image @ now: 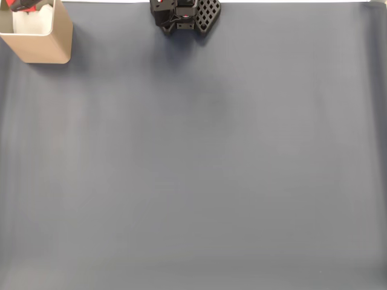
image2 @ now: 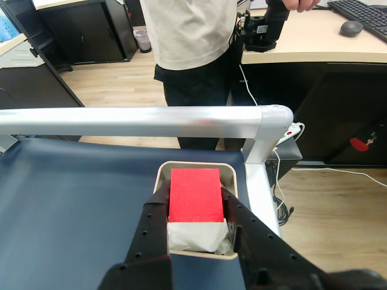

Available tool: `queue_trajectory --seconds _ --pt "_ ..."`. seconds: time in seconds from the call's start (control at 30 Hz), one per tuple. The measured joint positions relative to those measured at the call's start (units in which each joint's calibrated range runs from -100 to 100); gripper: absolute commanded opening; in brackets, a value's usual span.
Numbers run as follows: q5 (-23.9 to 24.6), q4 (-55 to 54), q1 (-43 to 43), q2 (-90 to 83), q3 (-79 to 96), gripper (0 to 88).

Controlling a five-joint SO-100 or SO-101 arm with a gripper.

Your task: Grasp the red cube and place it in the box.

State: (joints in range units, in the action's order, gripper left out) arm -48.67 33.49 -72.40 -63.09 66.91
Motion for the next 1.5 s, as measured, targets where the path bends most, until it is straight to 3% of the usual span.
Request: queue_trajectory --seconds 0.47,0.53,0.7,0.87,1.5 --pt "0.0 -0.7 0.4 0.5 1.4 4.9" --pt "0.0 -0.7 0.4 0.5 1.4 10.1" --pt "-0.3 -0.7 0.4 0.7 1.4 33.0" --pt "-0.3 -0.7 0.4 0.7 1.4 43.5" --pt "-0.2 -0.7 0.4 0.7 1.4 48.1"
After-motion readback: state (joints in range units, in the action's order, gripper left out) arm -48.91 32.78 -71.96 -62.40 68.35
